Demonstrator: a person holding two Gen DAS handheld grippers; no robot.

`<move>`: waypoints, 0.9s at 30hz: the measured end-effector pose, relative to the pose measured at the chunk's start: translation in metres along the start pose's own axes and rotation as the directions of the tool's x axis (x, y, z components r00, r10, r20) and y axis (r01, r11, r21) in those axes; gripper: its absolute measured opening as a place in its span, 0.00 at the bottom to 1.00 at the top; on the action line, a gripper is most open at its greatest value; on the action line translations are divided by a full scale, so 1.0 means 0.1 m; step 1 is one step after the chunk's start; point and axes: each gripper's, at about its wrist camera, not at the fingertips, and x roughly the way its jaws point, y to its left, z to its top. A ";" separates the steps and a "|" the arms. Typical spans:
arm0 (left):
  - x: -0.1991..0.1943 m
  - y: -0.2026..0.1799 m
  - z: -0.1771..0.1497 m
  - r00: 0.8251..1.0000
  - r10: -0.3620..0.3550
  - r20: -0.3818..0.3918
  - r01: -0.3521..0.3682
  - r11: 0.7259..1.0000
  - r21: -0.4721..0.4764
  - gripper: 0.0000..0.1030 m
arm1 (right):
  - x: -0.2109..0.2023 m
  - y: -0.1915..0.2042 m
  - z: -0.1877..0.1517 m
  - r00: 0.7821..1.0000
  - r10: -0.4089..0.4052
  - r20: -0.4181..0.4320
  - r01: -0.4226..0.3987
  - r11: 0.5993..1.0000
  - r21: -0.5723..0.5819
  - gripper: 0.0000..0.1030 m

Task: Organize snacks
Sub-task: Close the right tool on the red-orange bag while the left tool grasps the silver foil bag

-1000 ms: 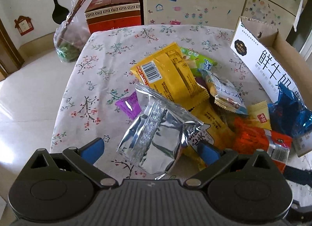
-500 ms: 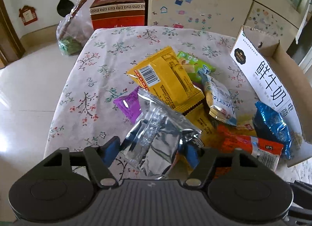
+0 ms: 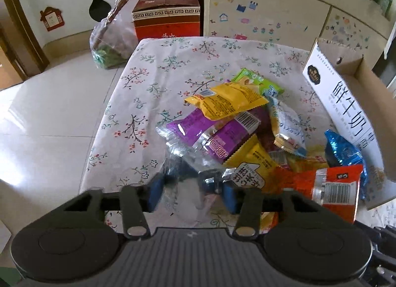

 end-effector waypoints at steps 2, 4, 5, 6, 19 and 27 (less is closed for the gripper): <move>-0.02 0.00 0.00 1.000 -0.002 0.001 0.002 1.000 -0.003 0.50 | -0.01 0.00 -0.01 1.000 0.000 0.000 0.000 1.000 -0.007 0.22; -0.04 -0.01 -0.01 1.000 0.000 0.001 0.000 1.000 -0.001 0.50 | -0.02 0.00 -0.01 1.000 -0.009 0.000 0.009 1.000 -0.018 0.22; -0.04 0.00 -0.02 1.000 0.000 0.002 0.000 1.000 -0.001 0.50 | -0.03 0.00 -0.02 1.000 -0.012 -0.002 0.012 1.000 -0.023 0.22; -0.04 0.00 -0.02 1.000 -0.001 0.002 0.001 1.000 -0.002 0.50 | -0.02 -0.01 -0.02 1.000 -0.013 -0.007 0.013 1.000 -0.023 0.22; 0.12 0.10 -0.06 0.998 -0.057 -0.005 0.056 0.996 -0.063 0.64 | 0.12 -0.16 -0.05 0.998 0.016 -0.059 -0.011 0.997 0.081 0.35; 0.30 0.14 -0.13 0.999 -0.029 -0.014 0.028 0.997 -0.068 0.78 | 0.26 -0.22 -0.10 0.995 0.023 -0.102 -0.010 0.992 0.129 0.52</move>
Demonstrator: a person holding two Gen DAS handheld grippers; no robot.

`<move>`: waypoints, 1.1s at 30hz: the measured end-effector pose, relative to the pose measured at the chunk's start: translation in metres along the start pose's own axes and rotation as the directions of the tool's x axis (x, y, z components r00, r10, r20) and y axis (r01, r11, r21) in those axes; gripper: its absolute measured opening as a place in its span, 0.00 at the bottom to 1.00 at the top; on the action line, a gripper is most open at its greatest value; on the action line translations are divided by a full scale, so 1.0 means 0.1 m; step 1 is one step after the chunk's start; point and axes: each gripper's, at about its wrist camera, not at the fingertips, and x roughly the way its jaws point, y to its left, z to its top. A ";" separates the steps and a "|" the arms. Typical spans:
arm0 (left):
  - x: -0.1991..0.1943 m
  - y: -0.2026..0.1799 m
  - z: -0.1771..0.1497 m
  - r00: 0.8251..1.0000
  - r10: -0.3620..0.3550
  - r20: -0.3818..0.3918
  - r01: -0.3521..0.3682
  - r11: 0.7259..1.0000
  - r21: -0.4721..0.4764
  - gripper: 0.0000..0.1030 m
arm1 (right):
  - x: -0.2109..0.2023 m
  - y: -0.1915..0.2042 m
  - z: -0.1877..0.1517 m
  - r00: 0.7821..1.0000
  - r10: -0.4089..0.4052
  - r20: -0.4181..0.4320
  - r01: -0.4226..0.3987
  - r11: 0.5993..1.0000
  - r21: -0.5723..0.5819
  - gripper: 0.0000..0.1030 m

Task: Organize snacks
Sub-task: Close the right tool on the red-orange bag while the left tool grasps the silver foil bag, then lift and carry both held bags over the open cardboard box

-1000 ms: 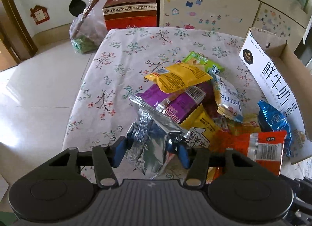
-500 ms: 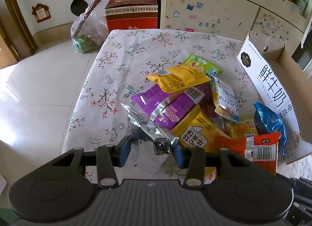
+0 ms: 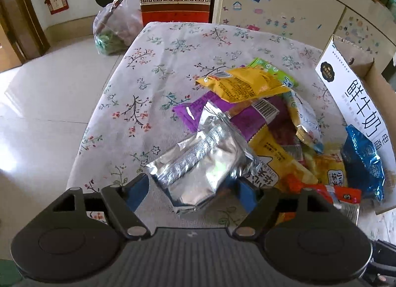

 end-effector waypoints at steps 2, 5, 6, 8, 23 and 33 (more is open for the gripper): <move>0.01 0.00 -0.01 1.000 -0.005 0.003 0.005 1.000 -0.003 0.78 | 0.03 0.00 -0.01 1.000 -0.004 -0.006 0.004 1.000 -0.002 0.52; 0.04 0.00 -0.01 1.000 -0.009 0.005 0.009 1.000 -0.005 0.75 | 0.07 0.00 -0.03 1.000 -0.008 -0.021 0.008 1.000 -0.007 0.51; 0.04 0.00 -0.01 1.000 -0.009 0.008 0.009 1.000 0.001 0.74 | 0.08 0.00 -0.04 1.000 -0.011 -0.024 0.011 1.000 -0.009 0.45; 0.04 -0.02 0.00 1.000 -0.003 0.009 0.003 1.000 0.017 0.70 | 0.07 0.02 -0.05 1.000 -0.004 -0.017 0.004 1.000 -0.028 0.36; -0.41 0.04 0.06 0.997 -0.027 0.068 0.031 0.998 -0.053 0.64 | -0.43 0.36 0.08 0.988 0.045 0.150 -0.019 0.986 -0.165 0.21; -0.62 -0.07 0.07 0.995 -0.024 0.099 0.028 0.999 -0.040 0.64 | -0.66 0.44 0.22 0.982 0.018 0.190 0.022 0.978 -0.208 0.21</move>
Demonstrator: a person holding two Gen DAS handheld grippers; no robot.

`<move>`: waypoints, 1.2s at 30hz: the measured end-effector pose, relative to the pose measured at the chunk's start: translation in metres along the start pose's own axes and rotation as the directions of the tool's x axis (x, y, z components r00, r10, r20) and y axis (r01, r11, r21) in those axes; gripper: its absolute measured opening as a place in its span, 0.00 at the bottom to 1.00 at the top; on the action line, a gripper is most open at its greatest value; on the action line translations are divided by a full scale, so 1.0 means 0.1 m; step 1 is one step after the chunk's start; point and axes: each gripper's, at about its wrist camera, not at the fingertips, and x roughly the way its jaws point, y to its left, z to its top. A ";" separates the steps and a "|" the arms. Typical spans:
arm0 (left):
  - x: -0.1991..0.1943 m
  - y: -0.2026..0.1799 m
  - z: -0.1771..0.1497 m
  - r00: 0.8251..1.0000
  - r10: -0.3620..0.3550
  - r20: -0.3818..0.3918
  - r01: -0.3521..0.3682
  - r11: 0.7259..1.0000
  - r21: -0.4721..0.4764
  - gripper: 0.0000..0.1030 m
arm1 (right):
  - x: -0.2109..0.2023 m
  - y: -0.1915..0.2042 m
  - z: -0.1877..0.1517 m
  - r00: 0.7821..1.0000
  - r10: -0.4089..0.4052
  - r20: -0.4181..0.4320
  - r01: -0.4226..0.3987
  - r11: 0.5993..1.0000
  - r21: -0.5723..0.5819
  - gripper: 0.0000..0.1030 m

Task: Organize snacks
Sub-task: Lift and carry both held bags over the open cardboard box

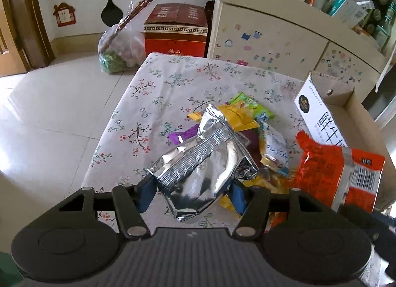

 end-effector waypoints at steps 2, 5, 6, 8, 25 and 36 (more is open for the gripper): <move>-0.02 -0.03 0.00 1.000 0.005 0.003 -0.005 1.000 0.003 0.64 | -0.02 -0.02 0.05 1.000 -0.004 -0.002 0.004 1.000 0.001 0.21; -0.06 -0.08 0.03 1.000 -0.002 0.012 0.002 1.000 0.000 0.64 | -0.07 -0.04 0.15 1.000 -0.020 -0.001 0.020 0.999 -0.032 0.21; -0.09 -0.10 0.04 1.000 -0.009 0.021 0.009 1.000 -0.002 0.64 | -0.09 -0.05 0.20 1.000 -0.025 0.004 0.025 0.999 -0.046 0.21; -0.12 -0.15 0.06 0.999 -0.021 0.032 0.021 1.000 -0.005 0.64 | -0.14 -0.06 0.28 0.999 -0.030 0.016 0.031 0.997 -0.072 0.21; -0.19 -0.99 0.26 0.977 -0.197 0.086 0.194 0.980 0.042 0.64 | -0.55 -0.62 0.74 0.973 -0.141 0.181 0.146 0.989 -0.016 0.21; -0.11 -1.59 0.25 0.945 -0.315 0.090 0.305 0.946 0.111 0.64 | -0.64 -1.11 0.80 0.941 -0.272 0.202 0.258 0.962 0.090 0.21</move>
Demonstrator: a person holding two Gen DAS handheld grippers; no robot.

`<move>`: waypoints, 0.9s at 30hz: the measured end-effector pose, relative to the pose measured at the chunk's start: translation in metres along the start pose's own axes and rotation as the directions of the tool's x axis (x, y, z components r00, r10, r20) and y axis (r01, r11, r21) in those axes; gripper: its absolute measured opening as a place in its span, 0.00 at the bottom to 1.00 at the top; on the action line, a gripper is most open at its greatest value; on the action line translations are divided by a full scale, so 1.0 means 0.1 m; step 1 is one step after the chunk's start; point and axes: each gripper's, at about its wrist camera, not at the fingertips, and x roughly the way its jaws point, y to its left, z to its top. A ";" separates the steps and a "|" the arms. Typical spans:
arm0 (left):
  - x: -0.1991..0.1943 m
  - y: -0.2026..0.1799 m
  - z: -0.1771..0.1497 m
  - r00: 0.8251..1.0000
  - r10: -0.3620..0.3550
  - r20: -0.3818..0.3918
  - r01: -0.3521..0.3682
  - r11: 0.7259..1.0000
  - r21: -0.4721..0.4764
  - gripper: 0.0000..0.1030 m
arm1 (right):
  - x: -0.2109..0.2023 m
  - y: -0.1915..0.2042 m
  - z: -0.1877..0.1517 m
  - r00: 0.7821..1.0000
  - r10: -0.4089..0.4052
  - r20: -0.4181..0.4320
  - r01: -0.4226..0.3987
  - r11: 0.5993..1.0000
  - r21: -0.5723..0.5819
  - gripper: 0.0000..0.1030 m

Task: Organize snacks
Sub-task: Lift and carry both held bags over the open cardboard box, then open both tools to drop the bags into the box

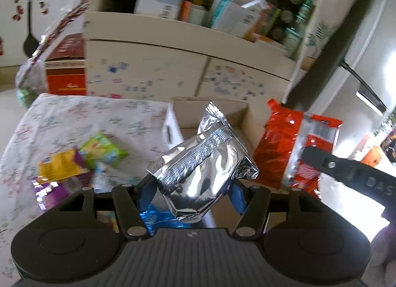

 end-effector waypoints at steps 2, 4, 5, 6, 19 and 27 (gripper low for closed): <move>0.07 -0.08 -0.02 1.000 -0.012 -0.008 0.012 1.000 0.013 0.65 | 0.02 -0.10 0.00 1.000 -0.027 -0.010 0.028 0.999 0.024 0.21; 0.15 -0.15 -0.05 1.000 -0.022 -0.021 0.023 0.999 0.027 0.65 | 0.04 -0.18 0.00 0.998 -0.059 -0.013 0.059 0.997 0.040 0.21; 0.19 -0.18 -0.06 0.999 -0.025 -0.027 0.026 0.999 0.034 0.65 | 0.04 -0.22 0.00 0.997 -0.072 -0.013 0.073 0.996 0.047 0.21; 0.24 -0.21 -0.08 0.999 -0.027 -0.034 0.029 0.999 0.039 0.65 | 0.04 -0.25 0.00 0.996 -0.083 -0.014 0.083 0.995 0.058 0.21; 0.29 -0.46 -0.11 1.000 0.007 -0.008 -0.005 0.993 0.121 0.89 | 0.15 -0.44 0.00 0.992 -0.107 -0.060 0.115 0.981 0.153 0.45; 0.13 -0.28 -0.06 0.995 0.095 -0.024 -0.091 0.987 0.131 0.89 | 0.13 -0.34 -0.03 0.997 -0.072 -0.002 0.072 0.989 0.131 0.66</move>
